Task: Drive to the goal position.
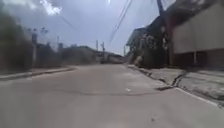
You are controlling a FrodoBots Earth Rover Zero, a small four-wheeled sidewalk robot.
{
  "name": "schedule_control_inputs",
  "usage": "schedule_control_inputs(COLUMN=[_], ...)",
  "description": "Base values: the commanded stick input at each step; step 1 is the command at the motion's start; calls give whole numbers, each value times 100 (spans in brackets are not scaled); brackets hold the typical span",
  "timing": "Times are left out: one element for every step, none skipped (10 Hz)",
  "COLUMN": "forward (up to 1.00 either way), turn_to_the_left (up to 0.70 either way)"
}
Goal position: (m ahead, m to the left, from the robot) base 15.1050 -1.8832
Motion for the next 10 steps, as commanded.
schedule_control_inputs(forward=[70, 70, 70, 70, 70, 70, 70, 70, 70, 70], turn_to_the_left=[-21, -2, 0, 0, 0, 0, -12, -35, -35, -27])
